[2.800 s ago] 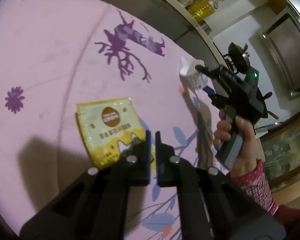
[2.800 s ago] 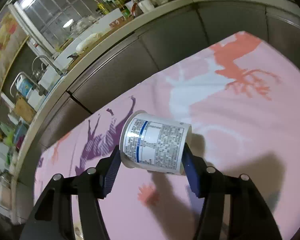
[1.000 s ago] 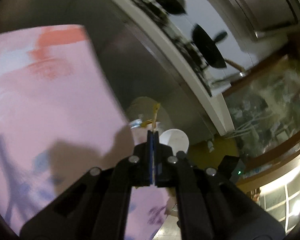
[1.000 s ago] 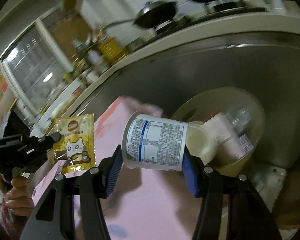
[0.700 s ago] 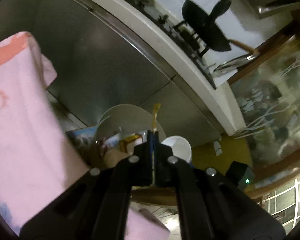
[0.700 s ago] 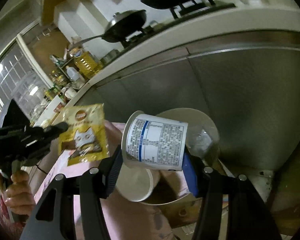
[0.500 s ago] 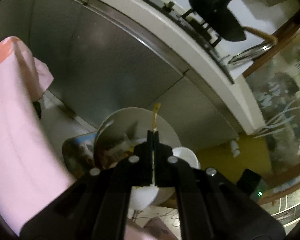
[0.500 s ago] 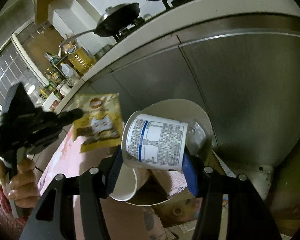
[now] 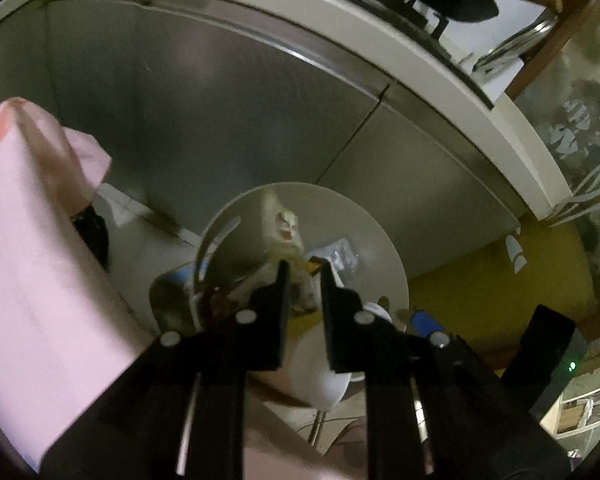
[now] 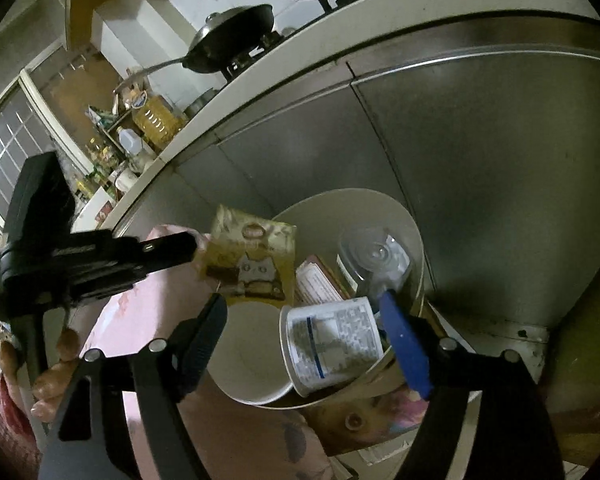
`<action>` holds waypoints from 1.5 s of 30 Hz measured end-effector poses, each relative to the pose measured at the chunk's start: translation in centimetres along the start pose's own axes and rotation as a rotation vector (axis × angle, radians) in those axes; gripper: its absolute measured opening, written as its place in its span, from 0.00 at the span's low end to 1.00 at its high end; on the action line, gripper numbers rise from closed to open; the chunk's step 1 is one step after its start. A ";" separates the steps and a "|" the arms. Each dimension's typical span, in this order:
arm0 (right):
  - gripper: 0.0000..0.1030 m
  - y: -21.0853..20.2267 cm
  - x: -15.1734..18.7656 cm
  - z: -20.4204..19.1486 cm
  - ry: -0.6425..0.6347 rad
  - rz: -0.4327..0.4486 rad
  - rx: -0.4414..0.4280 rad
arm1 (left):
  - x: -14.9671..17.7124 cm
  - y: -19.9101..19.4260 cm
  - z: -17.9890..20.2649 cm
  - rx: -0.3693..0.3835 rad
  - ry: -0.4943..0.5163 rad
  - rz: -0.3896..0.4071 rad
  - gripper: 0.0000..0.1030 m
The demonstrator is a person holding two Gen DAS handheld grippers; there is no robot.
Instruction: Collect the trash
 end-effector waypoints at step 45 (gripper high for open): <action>0.80 -14.1 13.7 -18.8 -0.092 0.067 -0.060 | 26.0 -28.6 -6.5 -0.641 -0.023 0.490 0.94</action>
Point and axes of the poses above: each gripper's, at about its wrist camera, not at the fingertips, and y roughly the way its jaws point, z to its right, x to its underside, the point moved 8 cm from there along y, roughly the way its jaws point, and after that the axes turned 8 degrees about -z, right-handed, at the moved point
